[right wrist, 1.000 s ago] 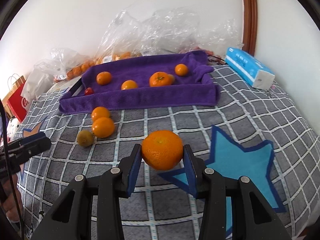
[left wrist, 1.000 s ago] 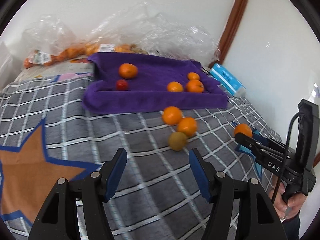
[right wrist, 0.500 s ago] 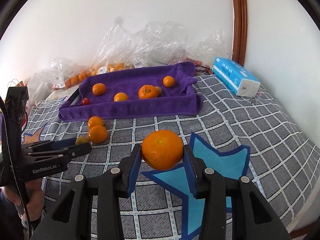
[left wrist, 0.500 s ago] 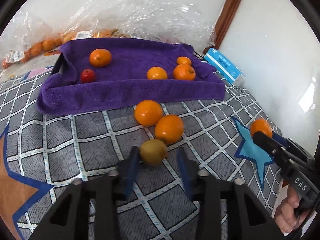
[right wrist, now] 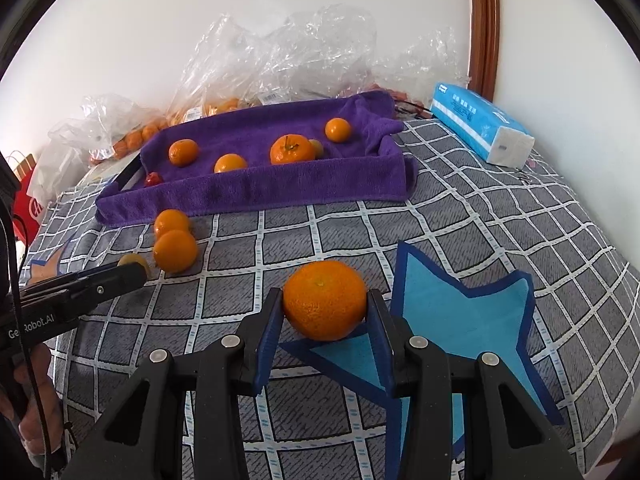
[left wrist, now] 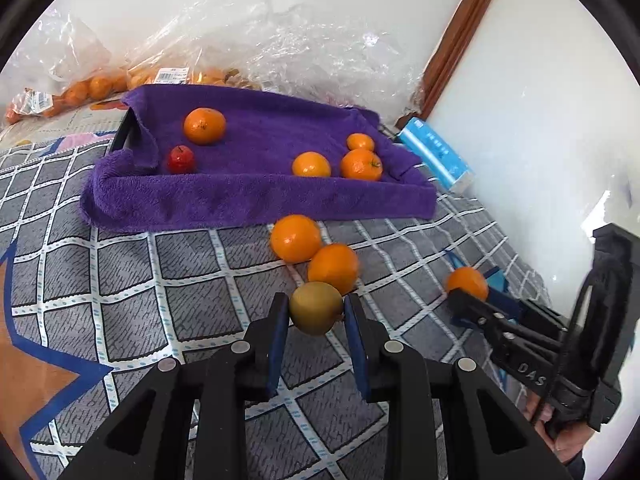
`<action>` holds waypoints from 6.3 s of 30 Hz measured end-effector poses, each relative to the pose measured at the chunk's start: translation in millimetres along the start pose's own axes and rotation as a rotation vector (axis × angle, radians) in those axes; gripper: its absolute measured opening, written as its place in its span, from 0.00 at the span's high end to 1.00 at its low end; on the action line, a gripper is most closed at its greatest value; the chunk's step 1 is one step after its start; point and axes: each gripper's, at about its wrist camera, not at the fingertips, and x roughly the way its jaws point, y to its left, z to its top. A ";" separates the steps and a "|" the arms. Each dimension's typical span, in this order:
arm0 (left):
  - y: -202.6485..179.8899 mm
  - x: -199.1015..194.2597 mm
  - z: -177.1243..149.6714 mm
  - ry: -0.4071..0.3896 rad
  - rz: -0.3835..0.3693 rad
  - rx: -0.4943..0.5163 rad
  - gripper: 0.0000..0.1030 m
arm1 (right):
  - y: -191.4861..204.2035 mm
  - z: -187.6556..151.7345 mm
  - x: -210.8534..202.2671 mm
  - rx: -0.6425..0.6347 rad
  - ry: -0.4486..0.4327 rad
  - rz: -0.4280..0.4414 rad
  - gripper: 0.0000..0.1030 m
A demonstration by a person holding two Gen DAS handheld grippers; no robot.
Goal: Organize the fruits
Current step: 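Lift the held orange and yellow-green fruit toward the purple towel, then lower the orange and yellow-green fruit over the towel with both tools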
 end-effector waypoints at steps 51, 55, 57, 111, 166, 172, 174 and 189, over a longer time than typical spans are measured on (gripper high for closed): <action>30.5 -31.8 6.9 -0.184 0.086 -0.193 0.74 | -11.5 1.3 -2.6 0.080 -0.020 -0.015 0.60; 33.4 -32.5 5.1 -0.177 0.095 -0.202 0.74 | -10.8 1.3 -3.2 0.077 -0.011 -0.031 0.60; 36.4 -32.1 5.2 -0.163 0.089 -0.213 0.74 | -10.2 1.0 -4.1 0.086 -0.006 -0.025 0.60; 13.5 -112.3 88.0 -0.295 0.259 -0.231 0.74 | 21.0 124.9 -42.8 0.018 -0.141 0.094 0.60; 84.8 -3.0 140.0 -0.128 0.323 -0.248 0.74 | -17.8 173.5 80.1 0.019 -0.084 0.043 0.60; 83.6 27.4 138.9 -0.065 0.307 -0.248 0.74 | -23.2 163.6 103.8 0.004 -0.033 0.035 0.60; 83.2 35.1 139.4 -0.050 0.308 -0.240 0.74 | -24.0 162.1 111.6 0.007 -0.018 0.048 0.60; 84.9 64.5 131.1 0.017 0.346 -0.188 0.74 | -17.3 154.2 136.9 -0.007 0.044 0.050 0.60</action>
